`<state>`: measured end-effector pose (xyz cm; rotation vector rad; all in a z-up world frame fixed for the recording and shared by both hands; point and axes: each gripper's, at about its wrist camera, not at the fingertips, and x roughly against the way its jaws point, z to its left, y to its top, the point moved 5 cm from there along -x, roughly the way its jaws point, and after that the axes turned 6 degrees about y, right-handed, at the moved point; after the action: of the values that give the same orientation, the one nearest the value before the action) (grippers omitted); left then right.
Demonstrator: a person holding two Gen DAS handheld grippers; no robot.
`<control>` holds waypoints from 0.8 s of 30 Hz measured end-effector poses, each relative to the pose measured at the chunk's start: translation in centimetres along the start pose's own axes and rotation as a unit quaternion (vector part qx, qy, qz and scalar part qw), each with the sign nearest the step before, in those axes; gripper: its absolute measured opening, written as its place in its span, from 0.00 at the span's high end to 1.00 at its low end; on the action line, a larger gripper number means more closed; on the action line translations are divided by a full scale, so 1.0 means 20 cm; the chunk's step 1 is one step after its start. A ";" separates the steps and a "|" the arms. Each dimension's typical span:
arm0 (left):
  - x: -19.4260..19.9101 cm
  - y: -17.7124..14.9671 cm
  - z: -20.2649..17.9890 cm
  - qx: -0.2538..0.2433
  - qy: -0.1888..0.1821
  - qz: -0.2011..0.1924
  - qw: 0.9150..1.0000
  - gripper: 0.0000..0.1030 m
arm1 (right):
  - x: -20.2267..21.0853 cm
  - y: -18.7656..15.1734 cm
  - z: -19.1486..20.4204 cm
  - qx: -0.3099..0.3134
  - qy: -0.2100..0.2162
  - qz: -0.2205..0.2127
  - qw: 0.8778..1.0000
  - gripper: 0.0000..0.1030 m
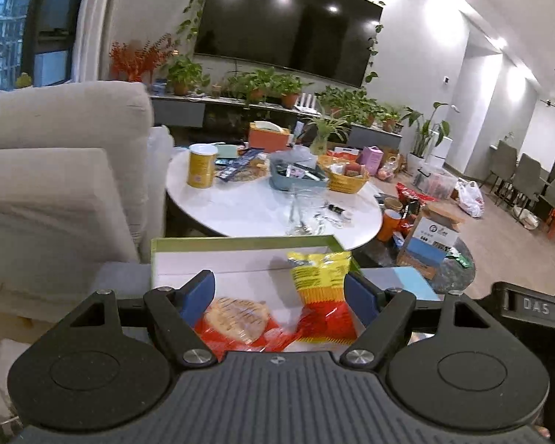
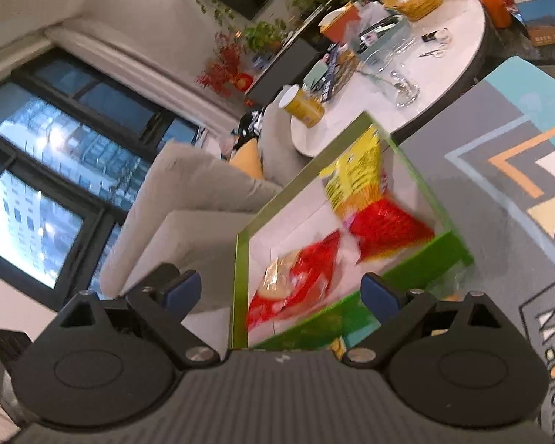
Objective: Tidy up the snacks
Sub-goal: 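Move the right gripper onto the red spicy snack bag while the left gripper closes beside it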
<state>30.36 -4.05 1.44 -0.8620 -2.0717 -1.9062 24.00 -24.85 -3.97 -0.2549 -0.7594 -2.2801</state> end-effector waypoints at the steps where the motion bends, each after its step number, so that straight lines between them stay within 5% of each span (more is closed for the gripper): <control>1: 0.02 -0.01 0.02 0.001 0.005 0.000 1.000 0.28 | 0.00 -0.02 0.01 0.002 0.001 0.006 1.000 0.07; 10: 0.11 -0.14 0.25 0.032 0.042 0.011 0.999 0.28 | -0.06 -0.26 0.11 0.031 -0.001 0.079 0.996 0.10; 16: 0.09 -0.24 0.42 0.055 0.069 0.034 0.996 0.28 | -0.16 -0.41 0.09 -0.026 0.034 0.147 0.988 0.20; 24: 0.00 -0.38 0.63 0.099 0.085 0.070 0.989 0.28 | -0.31 -0.54 0.09 -0.045 0.026 0.193 0.980 0.30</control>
<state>29.24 7.97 -6.91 -0.7500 -1.9999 -1.6117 21.13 -14.03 -9.64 -0.3517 -0.5283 -1.9446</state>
